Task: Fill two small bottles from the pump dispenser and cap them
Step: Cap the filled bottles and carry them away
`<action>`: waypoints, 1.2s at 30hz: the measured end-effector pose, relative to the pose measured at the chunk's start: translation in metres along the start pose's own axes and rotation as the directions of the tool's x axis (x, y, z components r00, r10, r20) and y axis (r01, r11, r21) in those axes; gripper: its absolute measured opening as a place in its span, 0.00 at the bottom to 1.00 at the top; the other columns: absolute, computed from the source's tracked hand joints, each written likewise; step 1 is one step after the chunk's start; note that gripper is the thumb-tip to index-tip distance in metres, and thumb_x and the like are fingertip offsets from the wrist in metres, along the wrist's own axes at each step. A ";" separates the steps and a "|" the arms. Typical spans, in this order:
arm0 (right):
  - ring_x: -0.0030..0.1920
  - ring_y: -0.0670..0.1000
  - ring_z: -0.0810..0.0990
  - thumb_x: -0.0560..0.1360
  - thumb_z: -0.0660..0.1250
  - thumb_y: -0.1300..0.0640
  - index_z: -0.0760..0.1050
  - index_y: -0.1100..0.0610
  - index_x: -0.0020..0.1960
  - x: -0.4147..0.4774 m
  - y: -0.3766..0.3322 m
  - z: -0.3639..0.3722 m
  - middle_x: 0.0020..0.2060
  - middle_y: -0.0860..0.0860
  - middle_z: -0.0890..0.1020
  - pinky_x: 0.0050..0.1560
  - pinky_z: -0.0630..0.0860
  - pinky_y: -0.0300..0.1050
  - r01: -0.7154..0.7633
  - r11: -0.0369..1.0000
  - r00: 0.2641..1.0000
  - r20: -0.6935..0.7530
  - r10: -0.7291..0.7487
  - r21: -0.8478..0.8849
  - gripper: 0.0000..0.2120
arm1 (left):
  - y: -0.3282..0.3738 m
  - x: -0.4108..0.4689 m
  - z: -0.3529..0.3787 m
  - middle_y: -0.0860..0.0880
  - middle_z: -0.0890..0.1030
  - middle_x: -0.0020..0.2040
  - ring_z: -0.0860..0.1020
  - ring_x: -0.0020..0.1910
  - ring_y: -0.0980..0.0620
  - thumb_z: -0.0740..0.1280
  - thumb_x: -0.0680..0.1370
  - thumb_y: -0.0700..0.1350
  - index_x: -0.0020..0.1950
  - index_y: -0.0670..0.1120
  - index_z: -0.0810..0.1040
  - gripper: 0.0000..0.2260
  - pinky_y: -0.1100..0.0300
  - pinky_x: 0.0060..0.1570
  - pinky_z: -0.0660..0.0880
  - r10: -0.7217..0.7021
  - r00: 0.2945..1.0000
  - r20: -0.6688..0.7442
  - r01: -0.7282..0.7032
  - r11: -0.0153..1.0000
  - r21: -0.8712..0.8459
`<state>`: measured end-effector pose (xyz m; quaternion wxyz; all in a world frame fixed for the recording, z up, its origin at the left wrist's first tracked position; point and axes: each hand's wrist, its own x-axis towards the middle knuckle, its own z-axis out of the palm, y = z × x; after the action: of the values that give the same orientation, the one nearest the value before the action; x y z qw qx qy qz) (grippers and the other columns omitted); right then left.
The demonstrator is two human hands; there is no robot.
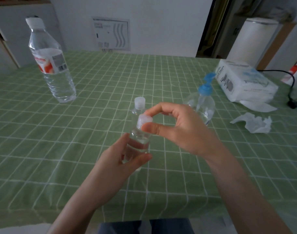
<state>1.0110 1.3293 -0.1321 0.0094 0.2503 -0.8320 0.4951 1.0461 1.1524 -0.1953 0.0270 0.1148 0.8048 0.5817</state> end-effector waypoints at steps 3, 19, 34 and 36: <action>0.57 0.34 0.76 0.68 0.68 0.44 0.78 0.46 0.51 0.003 0.001 0.003 0.51 0.38 0.82 0.66 0.66 0.37 -0.017 1.000 0.998 0.054 0.018 -0.015 0.13 | -0.001 -0.001 -0.002 0.54 0.83 0.42 0.81 0.42 0.53 0.71 0.66 0.61 0.47 0.58 0.77 0.14 0.47 0.46 0.78 -0.010 1.000 0.015 0.010 1.000 -0.026; 0.54 0.39 0.79 0.69 0.68 0.47 0.79 0.45 0.50 0.006 -0.005 0.022 0.48 0.38 0.82 0.64 0.72 0.47 0.028 0.997 0.997 -0.070 -0.023 0.073 0.10 | 0.005 -0.004 -0.005 0.57 0.83 0.41 0.81 0.39 0.59 0.69 0.63 0.62 0.46 0.55 0.79 0.17 0.57 0.41 0.77 0.055 0.990 -0.128 -0.055 0.998 0.007; 0.51 0.33 0.71 0.69 0.71 0.46 0.64 0.53 0.68 0.031 0.047 0.044 0.60 0.43 0.71 0.52 0.69 0.29 -0.157 0.988 0.974 -0.165 0.154 -0.002 0.31 | -0.016 0.030 -0.042 0.53 0.85 0.43 0.82 0.42 0.57 0.69 0.65 0.49 0.49 0.51 0.79 0.13 0.69 0.39 0.78 -0.097 0.992 -0.083 0.062 0.936 -0.348; 0.46 0.26 0.69 0.70 0.70 0.45 0.66 0.47 0.64 0.037 0.051 0.047 0.53 0.35 0.70 0.46 0.67 0.24 -0.161 0.987 0.977 -0.140 0.159 0.000 0.26 | -0.020 0.042 -0.043 0.55 0.85 0.40 0.82 0.41 0.58 0.69 0.65 0.47 0.48 0.49 0.78 0.12 0.69 0.41 0.78 -0.101 0.990 -0.101 0.058 0.930 -0.364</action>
<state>0.9679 1.2949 -0.1882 0.0290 0.1472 -0.8495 0.5058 0.9945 1.1159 -0.1963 0.0235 0.0406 0.6889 0.7234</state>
